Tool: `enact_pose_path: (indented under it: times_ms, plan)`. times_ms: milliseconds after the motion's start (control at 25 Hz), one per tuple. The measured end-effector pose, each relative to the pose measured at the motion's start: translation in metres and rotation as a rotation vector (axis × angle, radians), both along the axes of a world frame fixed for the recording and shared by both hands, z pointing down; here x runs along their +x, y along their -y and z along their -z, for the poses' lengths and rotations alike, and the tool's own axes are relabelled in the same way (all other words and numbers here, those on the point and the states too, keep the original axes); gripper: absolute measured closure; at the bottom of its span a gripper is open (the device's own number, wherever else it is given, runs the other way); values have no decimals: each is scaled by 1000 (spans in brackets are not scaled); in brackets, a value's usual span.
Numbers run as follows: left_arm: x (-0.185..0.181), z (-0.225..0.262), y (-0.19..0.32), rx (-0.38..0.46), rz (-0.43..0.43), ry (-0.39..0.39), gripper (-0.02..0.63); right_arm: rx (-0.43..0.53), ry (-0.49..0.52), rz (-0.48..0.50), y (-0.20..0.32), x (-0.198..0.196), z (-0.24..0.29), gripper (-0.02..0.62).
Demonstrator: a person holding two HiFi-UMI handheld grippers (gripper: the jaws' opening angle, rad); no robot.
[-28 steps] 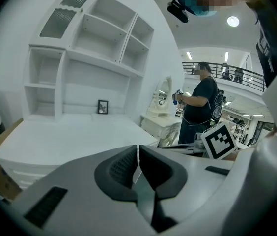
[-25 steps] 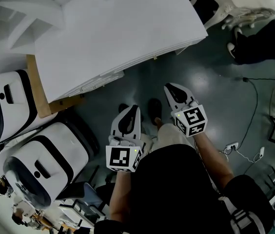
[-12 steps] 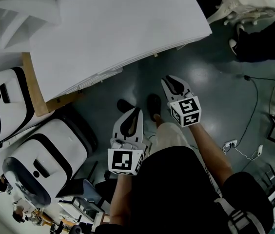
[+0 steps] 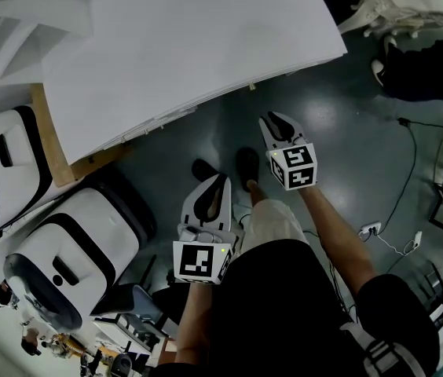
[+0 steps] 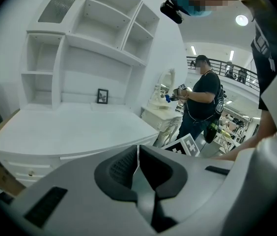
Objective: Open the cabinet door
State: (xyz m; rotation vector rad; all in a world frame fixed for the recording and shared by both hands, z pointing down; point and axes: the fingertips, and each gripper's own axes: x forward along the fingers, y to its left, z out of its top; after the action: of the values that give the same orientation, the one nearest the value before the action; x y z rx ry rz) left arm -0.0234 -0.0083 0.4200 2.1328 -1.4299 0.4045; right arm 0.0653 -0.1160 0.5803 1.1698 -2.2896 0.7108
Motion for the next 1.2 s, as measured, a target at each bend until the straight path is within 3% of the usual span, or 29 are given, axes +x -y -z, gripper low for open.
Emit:
enact_pose_path:
  times_ms: [1200]
  plan:
    - [-25,-44,13,-79,22,-22,575,-76,-124,-46,61,-26,-107,452]
